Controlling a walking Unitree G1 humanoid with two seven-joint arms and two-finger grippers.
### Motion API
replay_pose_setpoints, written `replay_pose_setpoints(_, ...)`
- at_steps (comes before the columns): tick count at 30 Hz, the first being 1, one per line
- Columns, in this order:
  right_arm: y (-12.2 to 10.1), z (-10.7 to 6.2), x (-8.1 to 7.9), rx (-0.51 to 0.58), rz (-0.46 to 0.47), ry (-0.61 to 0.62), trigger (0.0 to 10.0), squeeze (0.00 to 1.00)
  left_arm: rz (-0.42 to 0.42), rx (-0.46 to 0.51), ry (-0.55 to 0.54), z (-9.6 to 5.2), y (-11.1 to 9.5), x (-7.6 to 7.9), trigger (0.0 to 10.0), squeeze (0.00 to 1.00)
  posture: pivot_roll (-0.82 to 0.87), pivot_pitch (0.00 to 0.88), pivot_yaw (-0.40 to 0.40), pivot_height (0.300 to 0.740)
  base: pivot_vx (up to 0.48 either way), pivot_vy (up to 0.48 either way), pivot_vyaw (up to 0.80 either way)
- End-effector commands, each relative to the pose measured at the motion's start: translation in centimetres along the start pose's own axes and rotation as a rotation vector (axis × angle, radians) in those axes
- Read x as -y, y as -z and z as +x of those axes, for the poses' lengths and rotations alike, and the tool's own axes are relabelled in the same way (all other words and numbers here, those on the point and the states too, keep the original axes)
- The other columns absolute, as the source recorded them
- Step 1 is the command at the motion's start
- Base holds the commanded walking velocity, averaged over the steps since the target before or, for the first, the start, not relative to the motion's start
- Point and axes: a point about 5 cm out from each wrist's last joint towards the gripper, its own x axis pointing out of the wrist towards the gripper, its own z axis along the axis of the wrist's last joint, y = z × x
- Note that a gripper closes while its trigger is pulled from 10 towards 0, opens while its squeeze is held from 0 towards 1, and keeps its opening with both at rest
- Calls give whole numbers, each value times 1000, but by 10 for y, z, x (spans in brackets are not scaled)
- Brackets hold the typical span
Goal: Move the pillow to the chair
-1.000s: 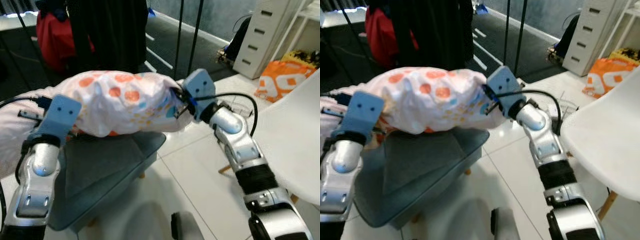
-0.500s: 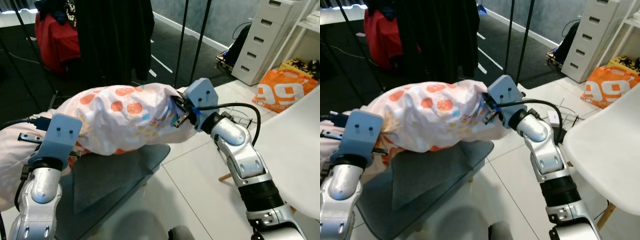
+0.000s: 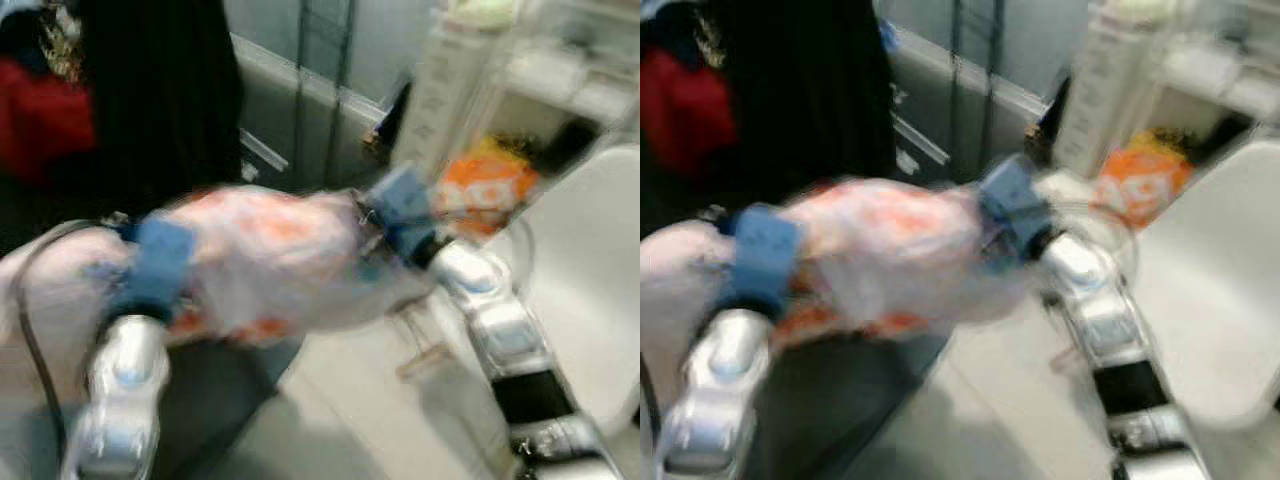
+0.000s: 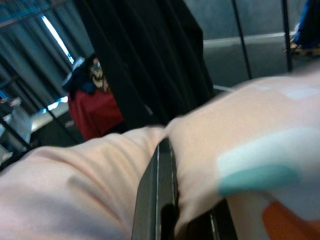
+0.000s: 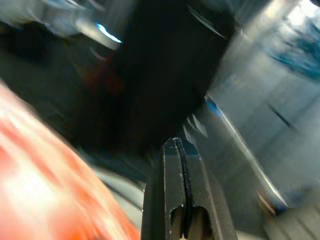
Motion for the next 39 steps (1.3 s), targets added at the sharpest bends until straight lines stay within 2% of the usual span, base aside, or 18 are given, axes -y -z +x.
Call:
replay_pose_setpoints(1,2,-1,-7,-8,5,-41,0,0,13,27,-72,1,-5,-13,10000,0,-192,37,-55,684,0,0,0)
replay_pose_setpoints(6,2,0,-9,-4,1,-45,0,0,13,51,-58,2,-10,-11,10000,0,-194,38,-54,699,0,0,0)
replay_pose_setpoints(7,2,0,-9,-5,-1,-42,10000,0,12,51,-57,3,-11,-10,10000,0,-197,40,-52,699,0,0,0)
replay_pose_setpoints(15,2,-1,-8,-14,20,-25,10000,0,12,39,-39,3,-11,-4,10000,0,-201,44,-46,699,0,0,0)
replay_pose_setpoints(27,5,1,-10,-30,32,-26,10000,0,16,50,-34,6,-13,-5,10000,0,-195,43,-45,699,0,0,0)
replay_pose_setpoints(32,6,-1,-16,-32,74,-69,10000,0,21,52,-35,7,-13,-5,10000,0,-194,41,-42,699,0,0,0)
replay_pose_setpoints(34,7,-3,-19,-30,108,-94,10000,0,22,53,-31,8,-14,-4,10000,0,-195,41,-39,699,0,0,738)
replay_pose_setpoints(39,8,-4,-22,-29,117,-116,10000,0,26,54,-30,9,-15,-4,10000,0,-194,42,-37,699,0,0,800)
